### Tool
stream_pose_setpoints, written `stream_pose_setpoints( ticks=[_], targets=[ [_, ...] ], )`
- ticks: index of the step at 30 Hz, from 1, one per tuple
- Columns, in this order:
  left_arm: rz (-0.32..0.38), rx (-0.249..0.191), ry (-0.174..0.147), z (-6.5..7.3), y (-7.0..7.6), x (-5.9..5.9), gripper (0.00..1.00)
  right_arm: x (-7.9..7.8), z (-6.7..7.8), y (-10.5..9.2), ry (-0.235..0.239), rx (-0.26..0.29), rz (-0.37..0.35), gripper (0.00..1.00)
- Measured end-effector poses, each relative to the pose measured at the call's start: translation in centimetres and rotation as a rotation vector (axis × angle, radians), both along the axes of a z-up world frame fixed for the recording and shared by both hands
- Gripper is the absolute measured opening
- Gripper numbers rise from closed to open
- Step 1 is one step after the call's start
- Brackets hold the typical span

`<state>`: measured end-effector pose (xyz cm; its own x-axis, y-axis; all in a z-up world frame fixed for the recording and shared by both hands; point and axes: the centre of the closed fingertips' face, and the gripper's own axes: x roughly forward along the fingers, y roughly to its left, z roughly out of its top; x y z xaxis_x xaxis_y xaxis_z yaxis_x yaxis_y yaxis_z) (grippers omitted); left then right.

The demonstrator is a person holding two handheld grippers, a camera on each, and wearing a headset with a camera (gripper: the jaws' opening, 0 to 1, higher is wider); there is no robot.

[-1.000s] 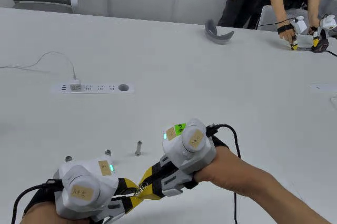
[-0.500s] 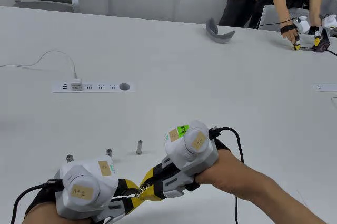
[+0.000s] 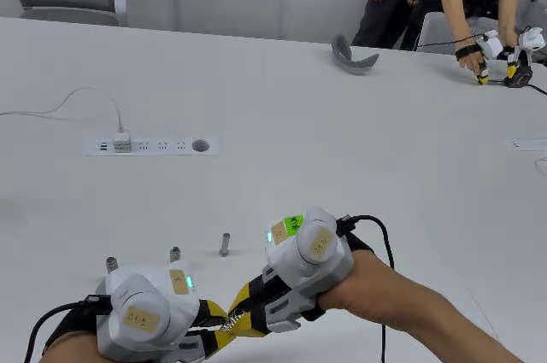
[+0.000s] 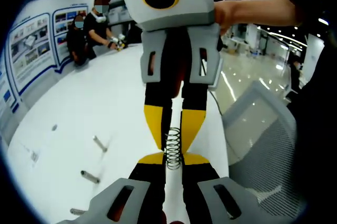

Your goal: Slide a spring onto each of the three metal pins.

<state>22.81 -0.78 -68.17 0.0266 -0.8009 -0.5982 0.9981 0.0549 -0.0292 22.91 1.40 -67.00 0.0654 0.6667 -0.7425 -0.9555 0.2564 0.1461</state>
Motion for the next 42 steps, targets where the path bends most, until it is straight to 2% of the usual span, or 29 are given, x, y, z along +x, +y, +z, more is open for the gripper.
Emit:
stream_pose_setpoints(
  ticks=[2,5,11,15,18,21,33,42],
  targets=[
    [0.023,-0.019,0.023,0.0,0.0,0.2,0.1,0.1,0.0,-0.1,-0.002,0.0,-0.006,0.12],
    [0.053,-0.04,0.04,0.1,0.0,0.4,0.11,0.4,0.1,-0.2,-0.003,0.006,-0.022,0.12],
    [0.082,-0.038,0.051,-0.2,0.5,0.7,0.17,0.6,0.1,-0.6,-0.002,0.014,-0.042,0.12],
    [0.118,-0.054,0.077,-0.3,0.9,1.0,0.19,1.0,0.0,-1.3,-0.006,0.011,-0.071,0.12],
    [0.137,-0.044,0.073,-0.7,1.4,1.3,0.22,1.3,-0.2,-1.8,-0.006,0.003,-0.092,0.12],
    [0.163,-0.057,0.087,-0.6,1.7,1.6,0.23,1.5,-0.2,-2.2,-0.008,0.004,-0.107,0.12],
    [0.245,-0.072,0.085,-0.6,3.1,3.0,0.28,2.1,-0.6,-3.8,-0.012,-0.019,-0.147,0.12],
    [0.33,-0.061,0.088,-1.1,5.1,4.4,0.34,2.1,-1.3,-4.9,-0.008,-0.039,-0.168,0.12]
  ],
)
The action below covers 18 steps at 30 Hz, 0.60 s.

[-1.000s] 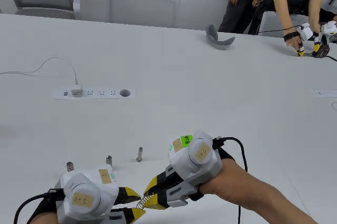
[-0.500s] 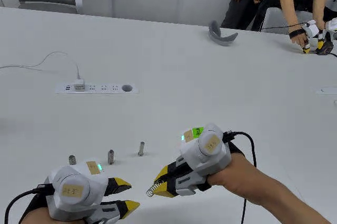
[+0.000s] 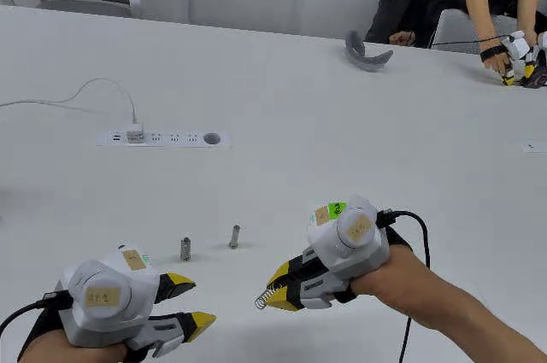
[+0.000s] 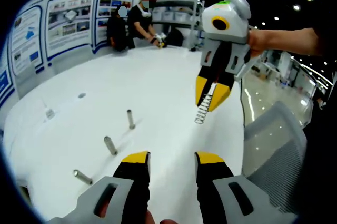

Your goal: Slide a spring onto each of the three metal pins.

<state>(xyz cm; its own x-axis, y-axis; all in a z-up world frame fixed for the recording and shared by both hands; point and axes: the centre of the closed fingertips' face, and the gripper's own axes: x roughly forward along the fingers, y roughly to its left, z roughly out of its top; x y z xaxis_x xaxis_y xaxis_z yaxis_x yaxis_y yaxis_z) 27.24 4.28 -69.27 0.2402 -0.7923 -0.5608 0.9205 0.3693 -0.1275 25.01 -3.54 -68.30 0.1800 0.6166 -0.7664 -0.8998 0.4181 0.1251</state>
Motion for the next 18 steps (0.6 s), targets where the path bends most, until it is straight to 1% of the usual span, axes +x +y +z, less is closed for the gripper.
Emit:
stream_pose_setpoints(
  ticks=[4,5,7,12,14,15,18],
  targets=[
    [0.032,0.002,0.002,0.0,0.8,0.4,0.37,0.2,-0.2,-0.4,0.0,-0.013,-0.003,0.12],
    [0.05,0.001,0.006,-0.1,1.2,0.6,0.38,0.4,-0.2,-0.6,0.0,-0.015,-0.005,0.12],
    [0.064,-0.001,0.01,-0.2,1.5,0.8,0.4,0.6,-0.2,-0.7,0.0,-0.012,-0.01,0.12],
    [0.116,-0.008,0.007,0.0,2.8,1.6,0.42,1.2,-0.3,-0.8,-0.002,-0.017,-0.014,0.12],
    [0.131,-0.013,0.011,0.0,3.1,1.7,0.44,1.3,-0.3,-0.9,-0.004,-0.022,-0.012,0.12],
    [0.141,-0.018,0.02,0.0,3.4,1.7,0.45,1.5,-0.3,-1.0,-0.003,-0.023,-0.012,0.12],
    [0.155,-0.009,0.017,-0.2,4.0,1.9,0.47,1.9,-0.4,-1.3,-0.003,-0.03,-0.013,0.12]
  ],
)
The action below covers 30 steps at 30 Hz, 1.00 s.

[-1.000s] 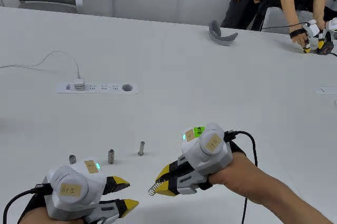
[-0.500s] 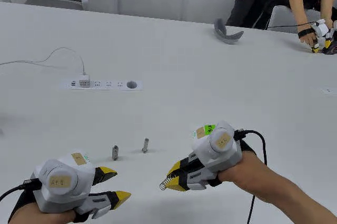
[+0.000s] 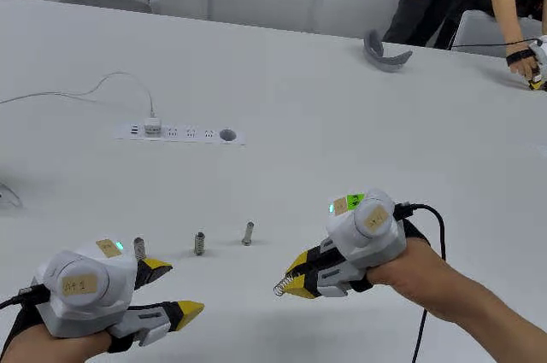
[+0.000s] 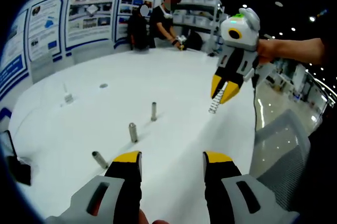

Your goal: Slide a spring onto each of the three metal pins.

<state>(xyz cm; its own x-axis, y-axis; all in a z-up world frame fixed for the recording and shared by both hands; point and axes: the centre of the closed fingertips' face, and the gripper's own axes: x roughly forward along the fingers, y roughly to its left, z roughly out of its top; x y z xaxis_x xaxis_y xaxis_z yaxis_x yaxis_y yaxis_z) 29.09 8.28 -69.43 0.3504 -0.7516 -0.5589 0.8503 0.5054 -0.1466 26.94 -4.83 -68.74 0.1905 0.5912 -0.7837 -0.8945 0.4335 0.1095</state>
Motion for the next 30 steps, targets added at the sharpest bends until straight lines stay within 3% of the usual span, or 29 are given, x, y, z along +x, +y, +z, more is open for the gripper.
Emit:
stream_pose_setpoints(
  ticks=[12,30],
  targets=[
    [0.081,-0.011,0.024,-0.3,2.2,0.5,0.53,2.5,0.1,-0.2,-0.019,-0.021,-0.003,0.12],
    [0.145,-0.019,0.021,0.2,4.4,0.9,0.6,6.2,-0.7,0.2,-0.046,-0.046,-0.003,0.12]
  ],
)
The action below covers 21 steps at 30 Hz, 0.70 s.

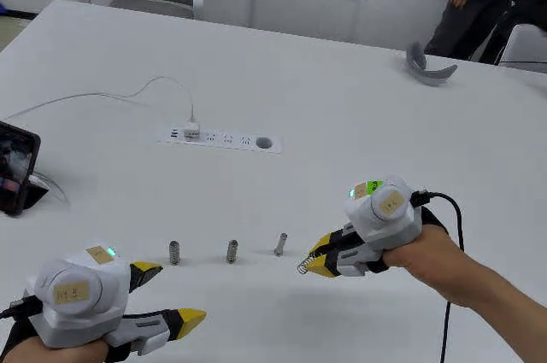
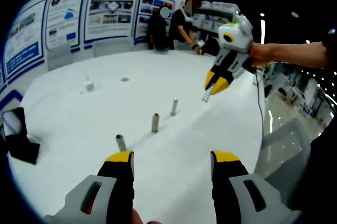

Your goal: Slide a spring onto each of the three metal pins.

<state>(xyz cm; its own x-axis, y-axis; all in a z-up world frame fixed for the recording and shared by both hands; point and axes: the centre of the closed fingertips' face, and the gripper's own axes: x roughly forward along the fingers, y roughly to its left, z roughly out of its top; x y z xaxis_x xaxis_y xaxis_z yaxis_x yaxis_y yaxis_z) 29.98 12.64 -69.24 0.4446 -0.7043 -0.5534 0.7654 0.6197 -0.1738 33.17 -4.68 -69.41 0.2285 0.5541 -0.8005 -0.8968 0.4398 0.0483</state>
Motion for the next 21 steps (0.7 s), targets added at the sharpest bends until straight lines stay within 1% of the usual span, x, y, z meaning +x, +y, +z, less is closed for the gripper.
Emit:
stream_pose_setpoints(
  ticks=[5,13,21],
  targets=[
    [0.005,0.005,0.001,-0.1,0.3,-0.2,0.61,1.1,-0.3,0.0,0.0,0.001,-0.007,0.12],
    [0.018,-0.006,0.0,0.2,0.6,-0.4,0.63,2.2,-0.9,0.1,0.003,-0.011,-0.005,0.12],
    [0.024,0.01,0.001,0.0,1.3,-0.8,0.64,3.3,-1.2,0.3,0.005,-0.021,-0.001,0.12]
  ],
)
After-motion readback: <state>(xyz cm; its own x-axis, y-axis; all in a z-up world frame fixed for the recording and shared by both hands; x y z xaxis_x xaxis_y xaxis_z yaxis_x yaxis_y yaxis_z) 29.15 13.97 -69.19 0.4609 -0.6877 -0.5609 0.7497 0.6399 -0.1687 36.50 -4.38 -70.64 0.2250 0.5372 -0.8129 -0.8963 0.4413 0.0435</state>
